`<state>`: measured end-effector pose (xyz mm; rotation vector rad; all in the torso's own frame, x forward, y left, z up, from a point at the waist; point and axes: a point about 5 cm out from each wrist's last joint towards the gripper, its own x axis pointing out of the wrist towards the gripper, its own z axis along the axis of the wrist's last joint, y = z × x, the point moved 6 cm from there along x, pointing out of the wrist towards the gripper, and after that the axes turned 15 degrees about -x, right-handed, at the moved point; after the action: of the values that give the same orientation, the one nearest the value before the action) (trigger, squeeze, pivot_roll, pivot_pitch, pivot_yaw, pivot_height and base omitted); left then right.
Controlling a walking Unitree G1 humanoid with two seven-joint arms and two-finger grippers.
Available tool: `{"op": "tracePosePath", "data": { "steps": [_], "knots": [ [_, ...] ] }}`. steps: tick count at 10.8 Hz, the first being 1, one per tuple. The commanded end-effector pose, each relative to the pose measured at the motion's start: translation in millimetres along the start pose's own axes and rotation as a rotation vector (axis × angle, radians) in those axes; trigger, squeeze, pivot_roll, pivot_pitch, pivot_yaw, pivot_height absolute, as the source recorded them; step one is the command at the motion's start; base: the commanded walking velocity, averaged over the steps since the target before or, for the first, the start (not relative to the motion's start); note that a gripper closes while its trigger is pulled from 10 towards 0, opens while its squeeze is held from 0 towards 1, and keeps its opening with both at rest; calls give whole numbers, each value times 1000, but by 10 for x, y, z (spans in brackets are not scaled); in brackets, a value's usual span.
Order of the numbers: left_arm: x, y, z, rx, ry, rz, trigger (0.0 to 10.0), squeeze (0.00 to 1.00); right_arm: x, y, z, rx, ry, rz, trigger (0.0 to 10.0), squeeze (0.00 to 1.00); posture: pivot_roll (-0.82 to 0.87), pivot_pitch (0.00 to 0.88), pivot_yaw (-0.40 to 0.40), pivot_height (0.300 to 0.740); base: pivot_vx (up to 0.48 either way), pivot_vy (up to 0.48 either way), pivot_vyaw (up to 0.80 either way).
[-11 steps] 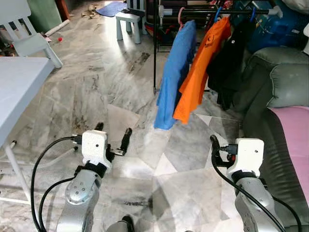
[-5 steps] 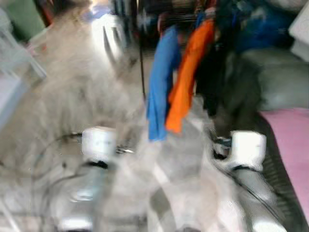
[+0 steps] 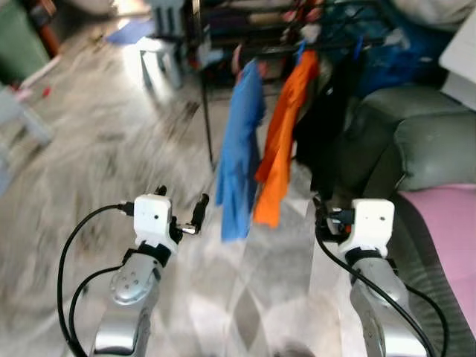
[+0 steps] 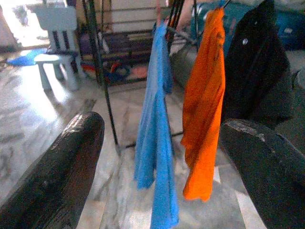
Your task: Hang hanger
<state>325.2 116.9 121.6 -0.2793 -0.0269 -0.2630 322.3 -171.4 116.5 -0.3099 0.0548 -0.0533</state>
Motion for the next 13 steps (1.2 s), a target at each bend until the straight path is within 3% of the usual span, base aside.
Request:
{"op": "tracePosePath", "data": {
  "steps": [1, 7, 8, 12, 13],
  "knots": [
    [-30, -8, -86, -11, 32, 3, 10000, 0, -3, -27, -75, -3, 25, -12, 10000, 0, -84, 135, 30, 740, 0, 476, 0],
    [-22, -95, -101, -13, 32, -17, 10000, 0, 37, -14, -50, -1, 20, -17, 10000, 0, -89, 137, 26, 740, 0, 470, 0],
    [-25, -111, -85, 16, 21, -19, 10000, 0, 34, -14, -55, -1, 22, -19, 10000, 0, -89, 137, 26, 740, 0, 0, 0],
    [-39, -229, -82, -16, 25, -71, 10000, 0, 11, -55, -99, -4, 43, -37, 10000, 0, -94, 147, 22, 740, 0, 0, 0],
    [-36, -237, -70, -15, 22, -79, 10000, 0, 18, -61, -103, -1, 47, -39, 10000, 0, -92, 147, 22, 740, 247, 0, -800]
  ]
}}
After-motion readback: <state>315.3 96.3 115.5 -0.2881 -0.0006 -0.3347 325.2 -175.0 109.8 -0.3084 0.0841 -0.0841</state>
